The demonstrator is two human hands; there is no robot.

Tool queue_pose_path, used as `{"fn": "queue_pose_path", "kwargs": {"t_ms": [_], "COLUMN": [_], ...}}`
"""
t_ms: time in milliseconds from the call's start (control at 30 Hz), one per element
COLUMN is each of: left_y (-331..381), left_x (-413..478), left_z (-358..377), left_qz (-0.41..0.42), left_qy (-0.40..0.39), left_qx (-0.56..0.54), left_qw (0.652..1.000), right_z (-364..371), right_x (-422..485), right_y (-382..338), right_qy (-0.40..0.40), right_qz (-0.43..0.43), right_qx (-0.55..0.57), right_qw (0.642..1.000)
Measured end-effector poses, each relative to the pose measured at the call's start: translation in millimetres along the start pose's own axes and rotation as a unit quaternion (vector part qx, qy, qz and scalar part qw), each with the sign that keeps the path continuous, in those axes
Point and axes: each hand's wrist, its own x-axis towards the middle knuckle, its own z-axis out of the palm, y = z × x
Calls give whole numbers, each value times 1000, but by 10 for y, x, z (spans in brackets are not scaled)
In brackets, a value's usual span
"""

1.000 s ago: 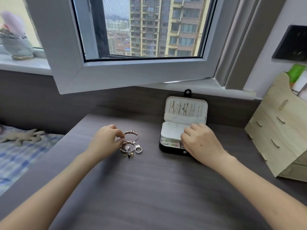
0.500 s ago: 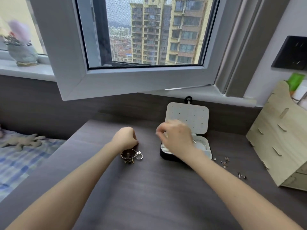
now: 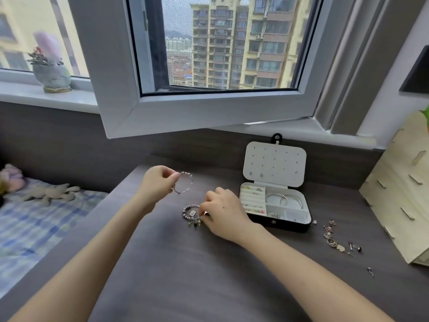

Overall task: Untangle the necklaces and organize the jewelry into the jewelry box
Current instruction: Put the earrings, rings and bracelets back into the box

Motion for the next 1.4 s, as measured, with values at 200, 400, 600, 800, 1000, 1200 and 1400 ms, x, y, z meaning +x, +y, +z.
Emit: {"fn": "queue_pose_path", "kwargs": {"t_ms": [200, 400, 600, 800, 1000, 1200, 1400], "left_y": [-124, -188, -46, 208, 531, 852, 943], "left_x": [-154, -239, -348, -422, -398, -252, -45], "left_z": [-152, -224, -164, 137, 669, 1252, 1750], "left_qz": [-58, -77, -63, -45, -27, 10, 44], "left_qy": [42, 72, 61, -10, -85, -160, -196], "left_qx": [-101, -152, -199, -224, -231, -179, -20], "left_qw": [992, 983, 976, 973, 969, 971, 980], "right_z": [22, 16, -195, -546, -590, -629, -854], "right_x": [53, 36, -174, -847, -843, -845, -1401], "right_y": [-76, -87, 85, 967, 1303, 1445, 1504], "right_qy": [-40, 56, 176, 183, 30, -15, 120], "right_qz": [-27, -8, 55, 157, 99, 139, 254], "right_qx": [-110, -86, -26, -98, -81, -3, -11], "right_qw": [993, 995, 983, 966, 991, 990, 960]}}
